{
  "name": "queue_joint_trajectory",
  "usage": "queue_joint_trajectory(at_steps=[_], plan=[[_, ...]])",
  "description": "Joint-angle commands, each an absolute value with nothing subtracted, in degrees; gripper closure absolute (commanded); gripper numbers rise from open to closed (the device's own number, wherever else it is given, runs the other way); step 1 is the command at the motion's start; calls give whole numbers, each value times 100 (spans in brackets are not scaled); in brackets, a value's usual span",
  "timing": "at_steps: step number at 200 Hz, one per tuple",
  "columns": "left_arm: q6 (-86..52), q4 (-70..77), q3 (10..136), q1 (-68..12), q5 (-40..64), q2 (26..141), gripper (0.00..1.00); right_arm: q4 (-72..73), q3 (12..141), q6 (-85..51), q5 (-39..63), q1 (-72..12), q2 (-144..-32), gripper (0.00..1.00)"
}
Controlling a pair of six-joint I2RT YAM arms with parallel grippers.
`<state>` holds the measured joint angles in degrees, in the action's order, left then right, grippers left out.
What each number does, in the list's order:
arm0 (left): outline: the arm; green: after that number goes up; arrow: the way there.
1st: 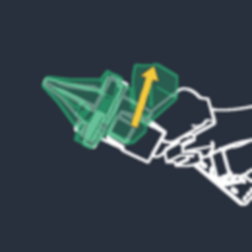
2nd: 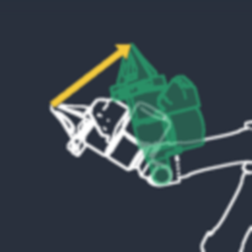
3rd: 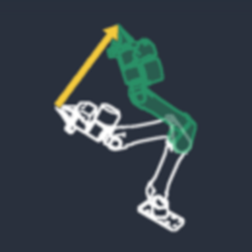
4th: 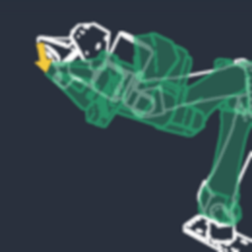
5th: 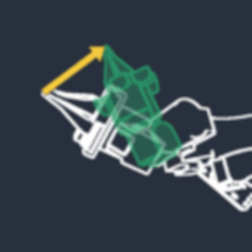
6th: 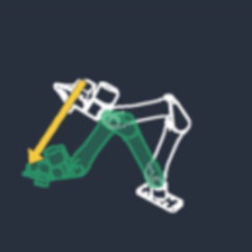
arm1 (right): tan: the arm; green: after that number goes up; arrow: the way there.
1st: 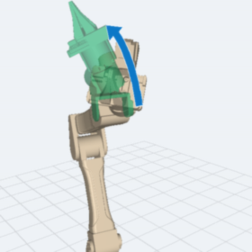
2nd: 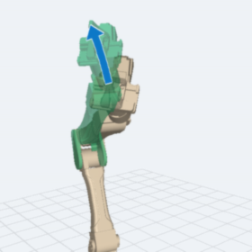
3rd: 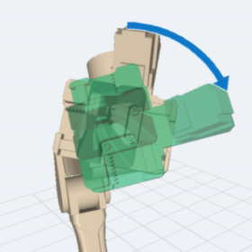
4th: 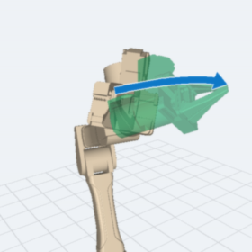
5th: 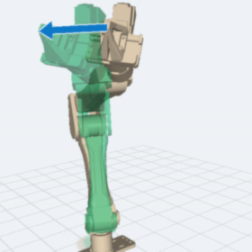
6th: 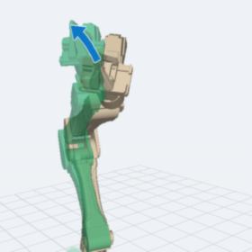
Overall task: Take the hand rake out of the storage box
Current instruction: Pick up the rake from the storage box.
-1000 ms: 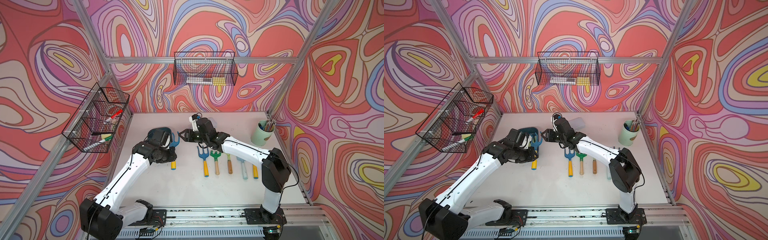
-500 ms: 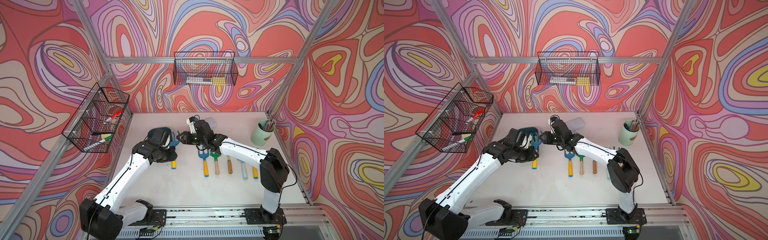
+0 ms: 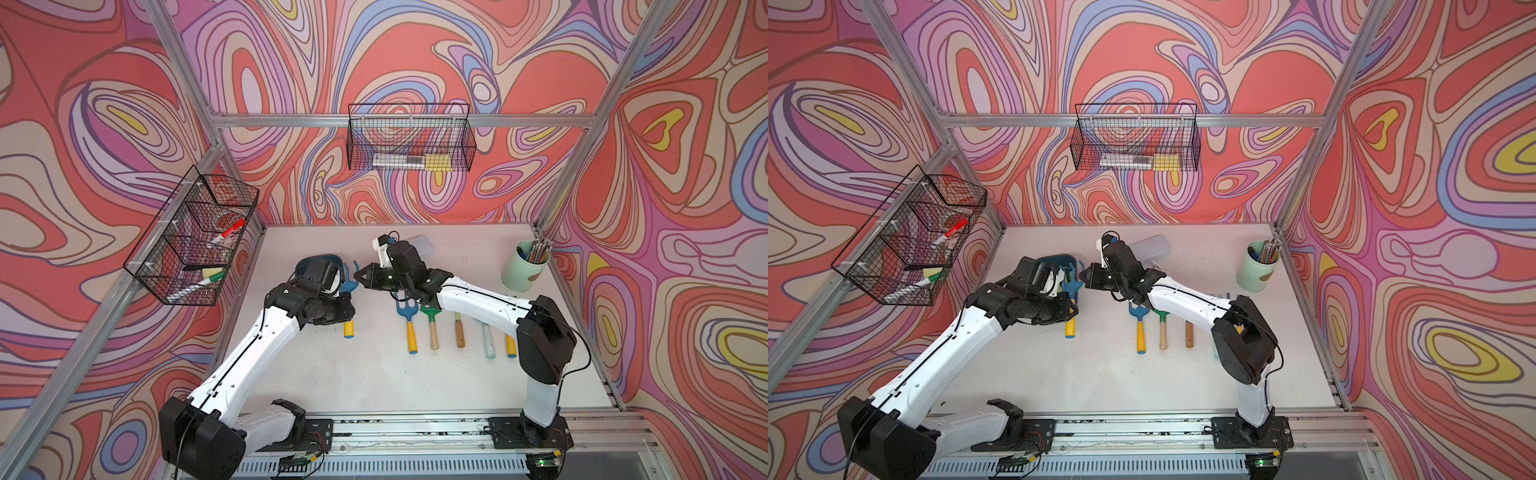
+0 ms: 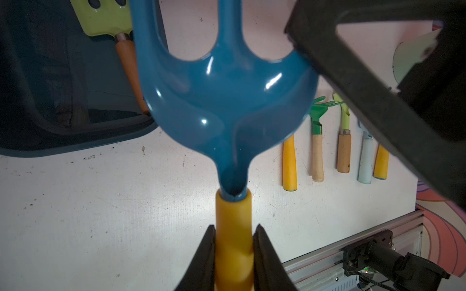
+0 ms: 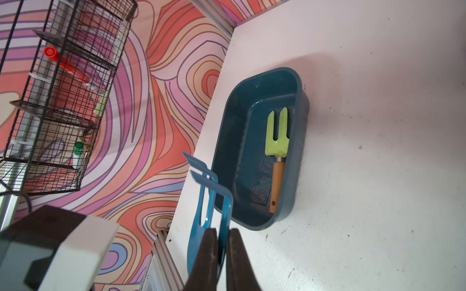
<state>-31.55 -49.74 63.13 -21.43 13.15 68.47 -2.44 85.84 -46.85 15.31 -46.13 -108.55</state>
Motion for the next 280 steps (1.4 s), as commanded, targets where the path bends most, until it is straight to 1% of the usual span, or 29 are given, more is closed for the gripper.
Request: queue_joint_trajectory(at_steps=[1, 16, 22, 32, 48, 68, 78, 96, 106, 113, 125, 144, 159, 171, 184, 201, 240, 258, 280], plan=[[-3094, -4816, 6372, -2153, 1345, 6803, 84, -158, 8379, -4647, 1570, -4648, -10944, 99], [-3115, -4792, 6334, -2149, 1337, 6779, 83, -111, 8320, -4697, 1583, -4649, -10907, 100], [-3146, -4772, 6301, -2152, 1277, 6756, 81, -114, 8294, -4709, 1591, -4645, -10870, 100], [-3207, -4716, 6243, -2153, 1178, 6704, 74, -117, 8258, -4731, 1567, -4634, -10834, 100], [-3226, -4668, 6186, -2153, 1172, 6653, 56, -131, 8187, -4728, 1538, -4602, -10734, 100], [-3195, -4641, 6168, -2145, 1281, 6638, 42, -47, 7983, -4781, 1576, -4469, -10583, 100], [-3166, -4632, 6167, -2145, 1290, 6607, 36, -1, 7852, -4815, 1619, -4368, -10486, 100], [-3124, -4627, 6155, -2075, 1236, 6521, 32, 75, 7610, -4834, 1767, -4182, -10273, 100], [-3109, -4561, 6086, -1912, 1422, 6458, 32, 71, 7480, -4825, 1868, -4063, -10186, 100], [-3107, -4420, 5979, -1687, 1748, 6421, 33, 71, 7393, -4825, 1965, -3984, -9924, 100], [-3186, -3962, 5657, -1195, 2587, 6332, 37, 78, 7237, -4837, 2267, -3813, -9699, 100], [-3503, -2701, 5069, -551, 3968, 6220, 41, 356, 6904, -5122, 3019, -3483, -9356, 100], [-3731, -1959, 4899, -422, 4547, 6188, 41, 534, 6744, -5323, 3619, -3270, -9138, 100], [-4018, -1272, 4795, -422, 4874, 6144, 41, 303, 6818, -5220, 3865, -3210, -9013, 100], [-4431, -525, 4678, -422, 5165, 6104, 42, -52, 6949, -5009, 3921, -3209, -8909, 100], [-4930, 294, 4535, -422, 5400, 6086, 43, -37, 6896, -5065, 4000, -3192, -8805, 100], [-5831, 1881, 4096, -422, 5636, 6269, 47, 857, 6573, -5679, 4206, -3190, -8857, 100], [-6024, 2267, 3958, -422, 5704, 6323, 49, 1009, 6569, -5796, 4201, -3191, -8876, 100], [-5818, 2075, 4000, -435, 5772, 6243, 50, 1090, 6608, -5876, 4229, -3199, -8940, 100]])
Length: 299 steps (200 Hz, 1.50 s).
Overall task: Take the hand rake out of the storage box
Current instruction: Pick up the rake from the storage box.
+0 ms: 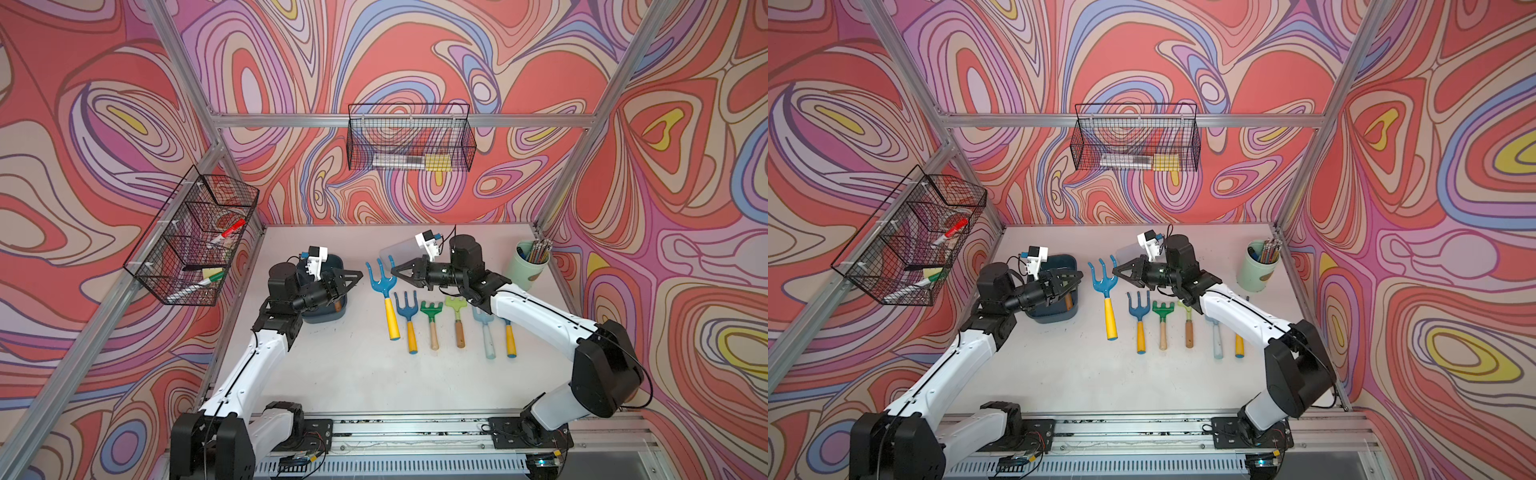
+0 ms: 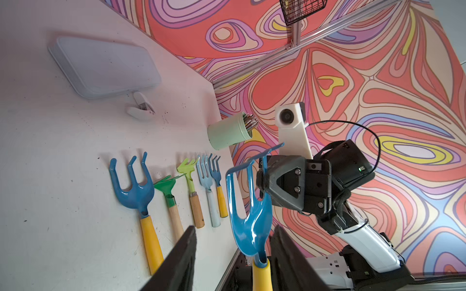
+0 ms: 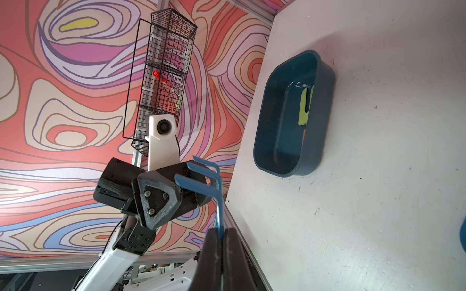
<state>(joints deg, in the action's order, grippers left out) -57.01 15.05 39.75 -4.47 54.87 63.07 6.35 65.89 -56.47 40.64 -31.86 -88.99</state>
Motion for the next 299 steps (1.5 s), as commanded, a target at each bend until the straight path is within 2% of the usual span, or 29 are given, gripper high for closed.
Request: queue_joint_trajectory(at_steps=[1, 30, 65, 145, 190, 212, 234, 251, 260, 282, 299], plan=[[-5800, 2057, 4004, -433, 5777, 6242, 50, 1099, 6609, -5882, 4233, -3199, -8939, 100], [-5339, 1407, 4183, -517, 5818, 6223, 50, 1289, 6661, -6003, 4271, -3310, -9089, 100], [-5455, 1562, 4151, -536, 5835, 6273, 51, 1370, 6774, -6038, 4206, -3513, -9262, 100], [-5467, 1547, 4140, -536, 5896, 6293, 62, 1538, 6943, -6138, 4166, -3655, -9472, 100], [-5373, 1399, 4183, -536, 5950, 6315, 86, 1721, 6953, -6249, 4159, -3709, -9637, 99], [-5301, 1302, 4186, -536, 5959, 6313, 93, 1685, 6911, -6219, 4141, -3711, -9613, 97], [-5300, 1288, 4184, -536, 5968, 6345, 95, 1583, 6892, -6155, 4132, -3714, -9589, 91], [-5313, 1284, 4192, -536, 5951, 6367, 95, 1508, 6863, -6088, 4122, -3712, -9573, 81], [-5297, 1210, 4222, -536, 5926, 6385, 95, 1419, 6853, -6033, 4137, -3709, -9556, 71], [-4663, 67, 4529, -527, 5640, 6452, 95, 901, 6842, -5614, 4053, -3590, -9350, 55], [-4105, -789, 4704, -527, 5482, 6592, 96, 118, 6813, -5108, 3893, -3390, -9001, 51]])
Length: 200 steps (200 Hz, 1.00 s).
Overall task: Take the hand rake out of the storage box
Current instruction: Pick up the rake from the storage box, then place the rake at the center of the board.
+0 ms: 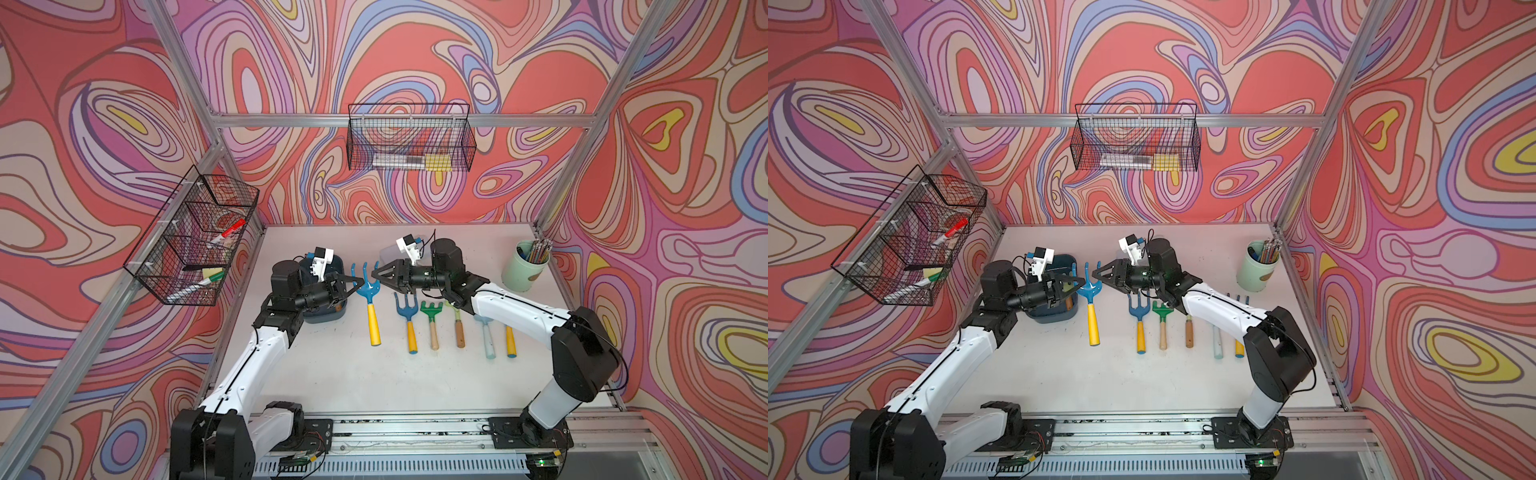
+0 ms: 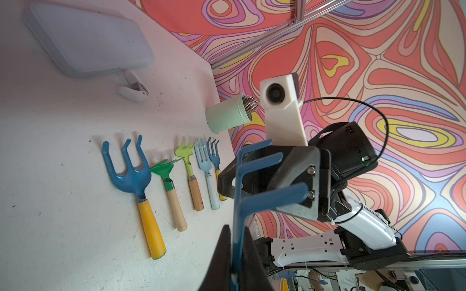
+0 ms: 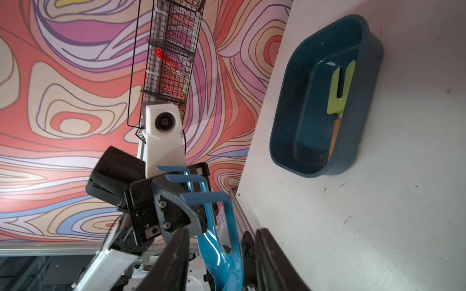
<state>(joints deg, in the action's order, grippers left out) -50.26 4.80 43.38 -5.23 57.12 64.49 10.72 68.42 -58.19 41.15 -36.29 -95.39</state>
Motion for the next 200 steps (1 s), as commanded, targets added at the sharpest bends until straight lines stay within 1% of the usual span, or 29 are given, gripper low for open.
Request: queue_joint_trajectory(at_steps=[1, 25, 48, 61, 79, 96, 112, 131, 168, 200], plan=[[-4079, -825, 4707, -527, 5479, 6609, 96, 59, 6812, -5072, 3876, -3383, -8974, 51], [-3598, -1412, 4675, -536, 5300, 6878, 96, -1311, 6784, -4247, 3407, -3038, -8343, 47], [-3633, -1151, 4338, -617, 5083, 7085, 96, -2068, 6619, -3849, 3150, -2665, -7766, 44], [-3634, -1070, 4332, -806, 4915, 7308, 95, -2361, 6575, -3688, 3008, -2536, -7528, 43], [-3581, -1112, 4562, -1315, 4445, 7628, 95, -2620, 6574, -3524, 2856, -2470, -7347, 43], [-3663, -1025, 4725, -1652, 4013, 8058, 96, -2680, 6579, -3495, 2790, -2470, -7280, 43], [-3889, -772, 4652, -1669, 3804, 8414, 97, -2650, 6583, -3517, 2805, -2466, -7235, 42], [-4057, -432, 4441, -1669, 3479, 8557, 97, -2637, 6537, -3539, 2846, -2463, -7157, 42], [-4409, 755, 4087, -1670, 3632, 8864, 96, -2368, 6233, -3689, 2976, -2469, -7093, 42], [-4298, 790, 4306, -1687, 3738, 9319, 96, -2076, 6008, -3882, 3097, -2470, -7097, 42]])
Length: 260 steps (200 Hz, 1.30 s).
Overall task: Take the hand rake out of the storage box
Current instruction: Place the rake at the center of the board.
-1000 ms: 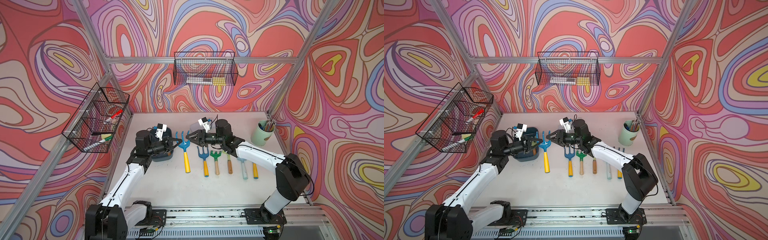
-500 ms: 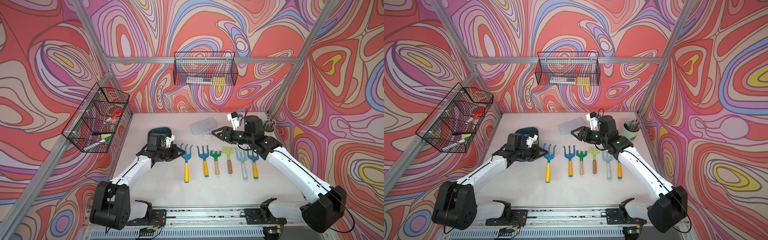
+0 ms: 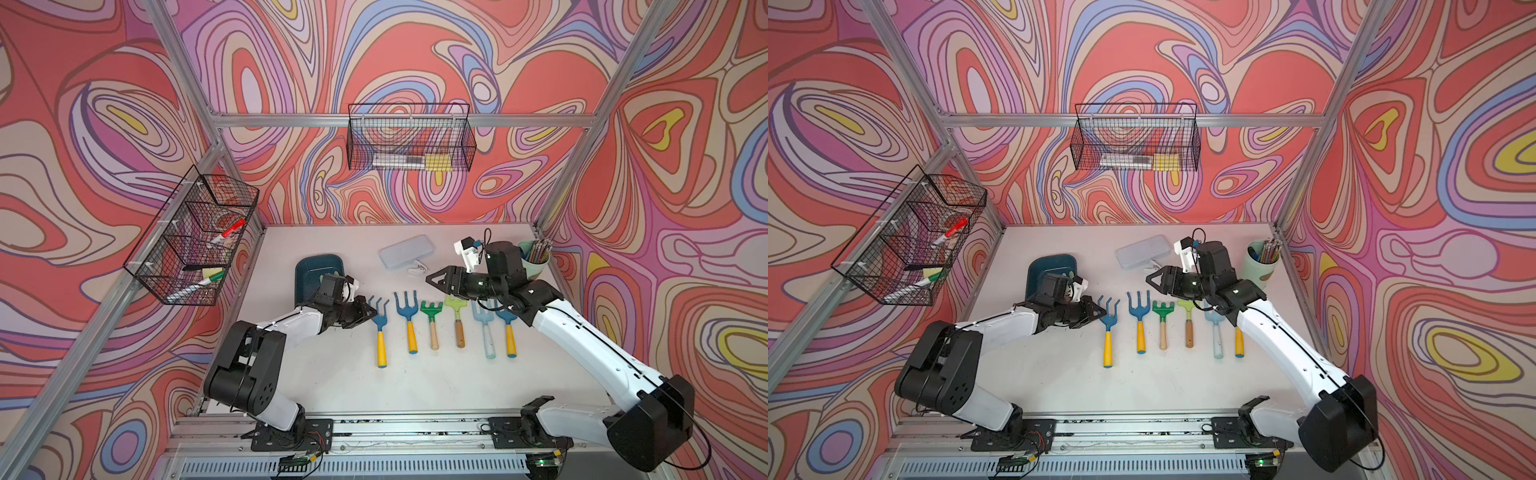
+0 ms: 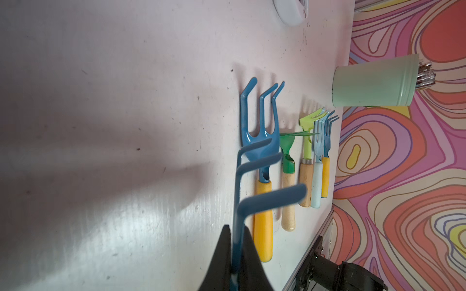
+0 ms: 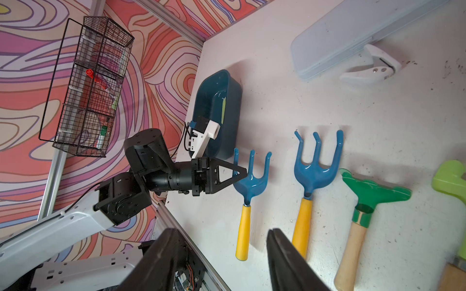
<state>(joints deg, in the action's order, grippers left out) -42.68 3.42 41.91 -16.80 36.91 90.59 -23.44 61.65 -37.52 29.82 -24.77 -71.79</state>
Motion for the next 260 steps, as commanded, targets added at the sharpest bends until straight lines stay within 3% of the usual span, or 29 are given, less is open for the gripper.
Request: queue_joint_trajectory(at_steps=[1, 93, 260], plan=[[-4298, 791, 4307, -1687, 3728, 9326, 96, -2075, 6005, -3884, 3100, -2470, -7095, 42], [-4021, 659, 4916, -1687, 3792, 10021, 95, -1767, 5837, -4024, 3249, -2470, -7111, 42], [-3876, 98, 5087, -1687, 3492, 10419, 82, -1740, 5757, -4062, 3256, -2469, -6886, 42]])
